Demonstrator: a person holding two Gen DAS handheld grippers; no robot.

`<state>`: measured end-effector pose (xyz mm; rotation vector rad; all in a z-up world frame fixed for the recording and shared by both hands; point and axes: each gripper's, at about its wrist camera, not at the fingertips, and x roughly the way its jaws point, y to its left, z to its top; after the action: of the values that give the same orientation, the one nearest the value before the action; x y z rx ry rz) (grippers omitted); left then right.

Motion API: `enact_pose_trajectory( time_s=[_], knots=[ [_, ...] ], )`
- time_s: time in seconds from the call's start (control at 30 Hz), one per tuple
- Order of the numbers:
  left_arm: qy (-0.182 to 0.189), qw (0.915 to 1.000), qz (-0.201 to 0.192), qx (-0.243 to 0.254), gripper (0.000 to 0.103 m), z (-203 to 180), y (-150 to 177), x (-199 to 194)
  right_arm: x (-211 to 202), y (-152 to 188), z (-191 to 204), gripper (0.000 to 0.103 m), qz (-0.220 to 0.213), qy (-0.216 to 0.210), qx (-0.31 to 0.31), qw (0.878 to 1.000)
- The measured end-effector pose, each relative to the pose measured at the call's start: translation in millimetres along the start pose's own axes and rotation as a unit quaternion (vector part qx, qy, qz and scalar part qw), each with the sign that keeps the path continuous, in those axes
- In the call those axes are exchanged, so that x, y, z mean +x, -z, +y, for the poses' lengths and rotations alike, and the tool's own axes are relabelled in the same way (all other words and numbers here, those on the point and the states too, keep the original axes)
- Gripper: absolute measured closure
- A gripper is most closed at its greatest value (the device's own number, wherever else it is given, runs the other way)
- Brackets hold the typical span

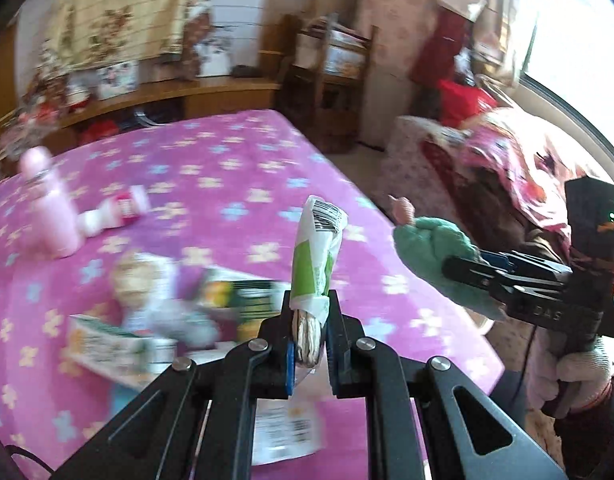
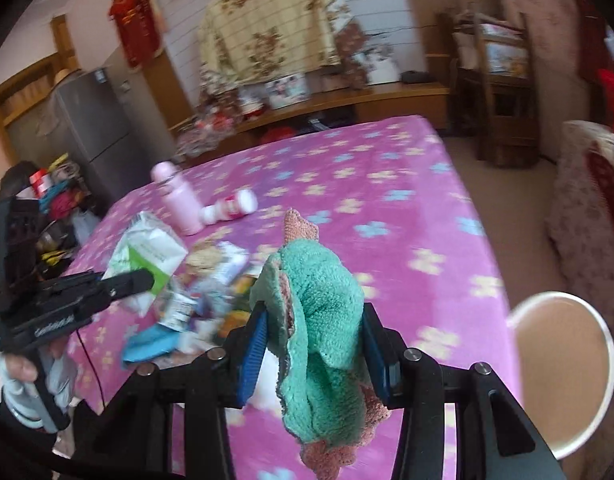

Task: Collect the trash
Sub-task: 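Carry the green towel over the white bin and open the right gripper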

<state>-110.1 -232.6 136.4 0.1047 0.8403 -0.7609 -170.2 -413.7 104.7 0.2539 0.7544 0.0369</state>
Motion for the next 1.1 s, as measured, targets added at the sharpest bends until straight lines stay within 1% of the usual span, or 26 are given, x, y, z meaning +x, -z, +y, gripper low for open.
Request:
enact_pose_trajectory(
  time_s=[0.07,0.17,0.3,0.33,0.47,0.57,0.6,0.67,0.7,0.73,0.8,0.83,0.9,0.97,1.03,1.1],
  knots=[
    [0.019,0.9997,0.012,0.010,0.090,-28,1,21,-12,7,-27,0.055,-0.003,0.020,0.017,1.000],
    [0.038,0.9987,0.027,0.021,0.090,-64,6,48,-26,16,-66,0.055,-0.004,0.056,0.040,0.998],
    [0.064,0.9956,0.056,0.040,0.090,-114,13,87,-41,30,-121,0.055,-0.001,0.104,0.075,0.992],
    [0.070,0.9946,0.063,0.044,0.090,-127,14,98,-42,35,-138,0.055,0.004,0.118,0.087,0.989],
    [0.088,0.9910,0.086,0.053,0.090,-165,19,132,-38,53,-183,0.055,0.022,0.143,0.124,0.982],
    [0.099,0.9893,0.097,0.044,0.090,-179,21,155,-29,67,-212,0.054,0.038,0.157,0.143,0.976],
    [0.103,0.9890,0.099,0.038,0.088,-181,22,163,-25,71,-221,0.053,0.043,0.161,0.149,0.975],
    [0.109,0.9884,0.102,0.027,0.075,-185,22,177,-19,77,-233,0.052,0.047,0.178,0.154,0.971],
    [0.111,0.9885,0.100,0.021,0.056,-186,23,182,-16,80,-240,0.050,0.044,0.185,0.158,0.969],
    [0.112,0.9890,0.094,0.015,0.041,-185,22,184,-15,82,-244,0.046,0.041,0.186,0.162,0.968],
    [0.111,0.9901,0.086,0.005,0.041,-184,21,187,-16,84,-253,0.038,0.034,0.183,0.175,0.967],
    [0.109,0.9903,0.086,0.004,0.041,-183,21,187,-16,84,-256,0.032,0.032,0.180,0.183,0.966],
    [0.101,0.9913,0.084,0.010,0.041,-181,21,184,-16,84,-258,0.032,0.029,0.174,0.191,0.966],
    [0.086,0.9930,0.079,0.017,0.041,-179,22,180,-15,85,-255,0.032,0.031,0.172,0.187,0.967],
    [0.082,0.9935,0.077,0.018,0.041,-175,23,177,-12,86,-250,0.032,0.036,0.167,0.184,0.968],
    [0.068,0.9948,0.073,0.021,0.041,-172,24,171,-8,87,-245,0.032,0.040,0.166,0.178,0.969]
  ],
)
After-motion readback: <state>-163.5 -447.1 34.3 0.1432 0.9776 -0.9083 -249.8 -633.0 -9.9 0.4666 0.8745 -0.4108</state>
